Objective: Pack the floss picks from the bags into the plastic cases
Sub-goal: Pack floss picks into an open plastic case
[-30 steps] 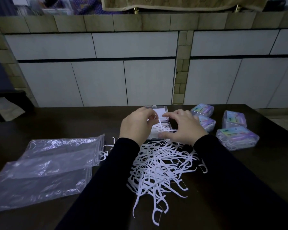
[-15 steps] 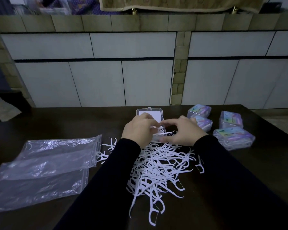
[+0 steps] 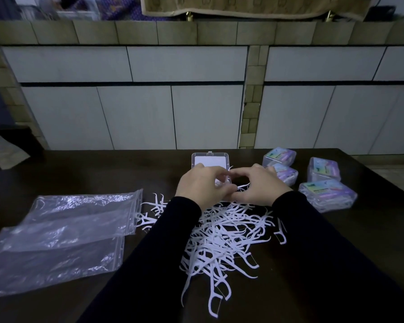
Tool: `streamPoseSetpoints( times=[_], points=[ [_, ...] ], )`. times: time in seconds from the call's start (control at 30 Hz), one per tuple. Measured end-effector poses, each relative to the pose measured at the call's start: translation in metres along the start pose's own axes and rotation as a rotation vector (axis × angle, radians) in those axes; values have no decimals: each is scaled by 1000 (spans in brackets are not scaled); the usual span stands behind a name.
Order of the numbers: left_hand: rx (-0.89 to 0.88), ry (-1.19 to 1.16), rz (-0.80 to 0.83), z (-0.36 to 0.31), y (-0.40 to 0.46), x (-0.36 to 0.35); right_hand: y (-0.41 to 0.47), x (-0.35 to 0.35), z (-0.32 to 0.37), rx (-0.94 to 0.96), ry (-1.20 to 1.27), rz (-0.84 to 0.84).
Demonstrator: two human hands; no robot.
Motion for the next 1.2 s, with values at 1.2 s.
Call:
streamPoseSetpoints(
  times=[1.2],
  points=[
    [-18,250,-96,12,5,23,7,-2,-6,25,30,-20]
  ],
)
Point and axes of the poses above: each hand's wrist, its own y-axis towards the middle knuckle, its own x-axis out of the back of the hand, z = x × y, the point moved 9 cm from there along y, towards the middle knuckle
